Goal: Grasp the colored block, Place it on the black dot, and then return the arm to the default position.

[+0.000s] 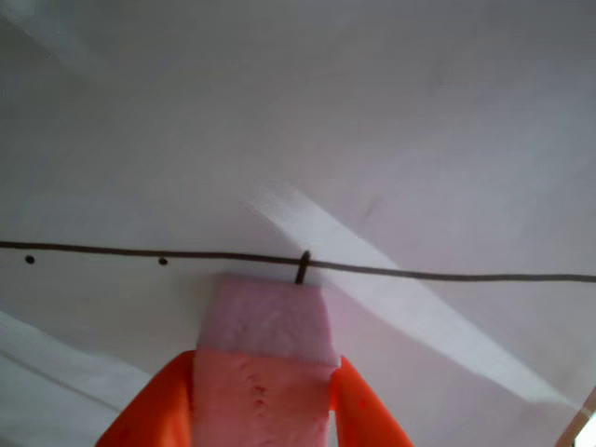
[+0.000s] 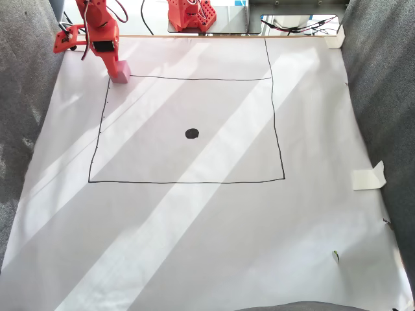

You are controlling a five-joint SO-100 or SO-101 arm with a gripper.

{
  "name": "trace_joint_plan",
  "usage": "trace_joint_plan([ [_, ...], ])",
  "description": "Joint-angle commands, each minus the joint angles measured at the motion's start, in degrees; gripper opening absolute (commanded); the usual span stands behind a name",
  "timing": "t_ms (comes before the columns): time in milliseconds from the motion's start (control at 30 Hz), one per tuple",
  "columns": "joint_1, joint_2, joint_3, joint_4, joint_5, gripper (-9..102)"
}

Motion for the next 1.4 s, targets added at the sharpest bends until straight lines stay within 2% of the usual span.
trace_joint_plan([
  [0,0.5,1.3,-1.4,-0.7,-0.2,8],
  [167,0.4,1.3,-1.3,-1.3,0.4,0],
  [400,-1.9,3.5,-1.3,0.3,4.1,0],
  [500,-4.4,5.1,-2.1,3.3,7.2,0],
  [600,-7.6,7.1,-2.8,6.7,11.7,0],
  [900,-19.3,10.2,-6.3,9.7,29.7,0],
  [1100,-27.2,7.7,-13.7,15.3,42.6,0],
  [1367,-36.5,1.5,-24.3,22.4,54.7,0],
])
